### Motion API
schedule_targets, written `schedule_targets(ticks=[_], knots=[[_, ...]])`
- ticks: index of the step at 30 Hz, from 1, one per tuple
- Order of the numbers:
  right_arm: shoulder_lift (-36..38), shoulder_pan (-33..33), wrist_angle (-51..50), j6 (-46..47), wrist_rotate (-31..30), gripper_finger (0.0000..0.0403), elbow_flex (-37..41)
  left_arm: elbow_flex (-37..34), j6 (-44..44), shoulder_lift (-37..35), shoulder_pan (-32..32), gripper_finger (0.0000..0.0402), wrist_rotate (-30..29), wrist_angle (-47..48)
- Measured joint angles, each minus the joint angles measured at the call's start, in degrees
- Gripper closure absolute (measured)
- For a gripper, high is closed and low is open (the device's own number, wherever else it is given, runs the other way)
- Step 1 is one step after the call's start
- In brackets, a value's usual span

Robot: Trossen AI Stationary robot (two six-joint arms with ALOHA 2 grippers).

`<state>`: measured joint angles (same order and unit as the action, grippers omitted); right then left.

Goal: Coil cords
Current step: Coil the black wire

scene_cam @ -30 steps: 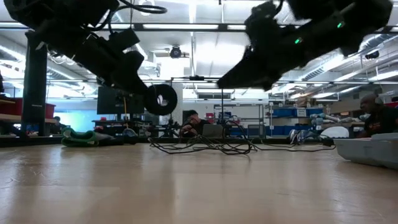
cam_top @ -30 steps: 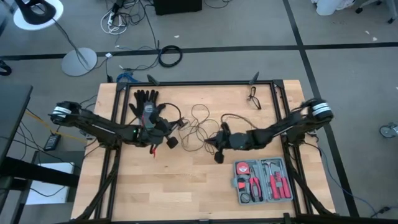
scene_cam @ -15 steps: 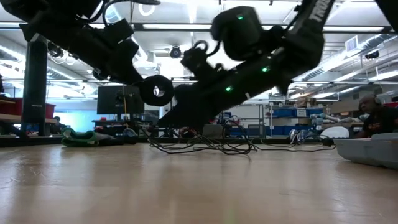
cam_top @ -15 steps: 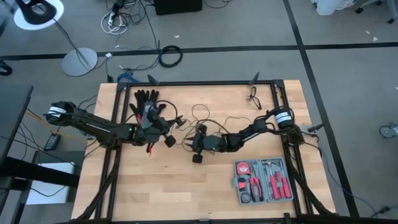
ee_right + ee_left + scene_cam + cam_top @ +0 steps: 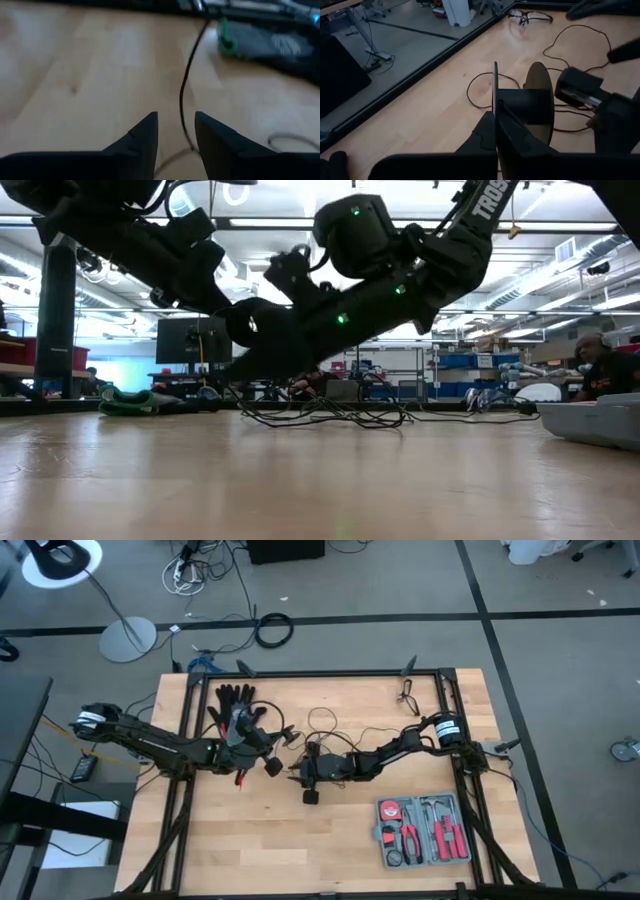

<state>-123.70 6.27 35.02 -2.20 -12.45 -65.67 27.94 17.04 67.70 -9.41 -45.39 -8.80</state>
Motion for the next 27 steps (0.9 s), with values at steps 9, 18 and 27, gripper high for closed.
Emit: schedule_targets(ticks=[9,18,27], knots=[[-0.07,-0.97,-0.13,0.94,0.17,0.0302,0.05,0.00,-0.26,0.00,0.02,0.0401,0.00,-3.40],[-0.07,-1.44,-0.19,0.56,0.70,0.0330,0.05,0.00,-0.57,0.00,0.02,0.0401,0.00,-5.62],[-0.07,-3.18,-0.15,1.36,3.71,0.0328,0.05,0.00,-0.67,0.00,0.02,0.0401,0.00,-6.66]])
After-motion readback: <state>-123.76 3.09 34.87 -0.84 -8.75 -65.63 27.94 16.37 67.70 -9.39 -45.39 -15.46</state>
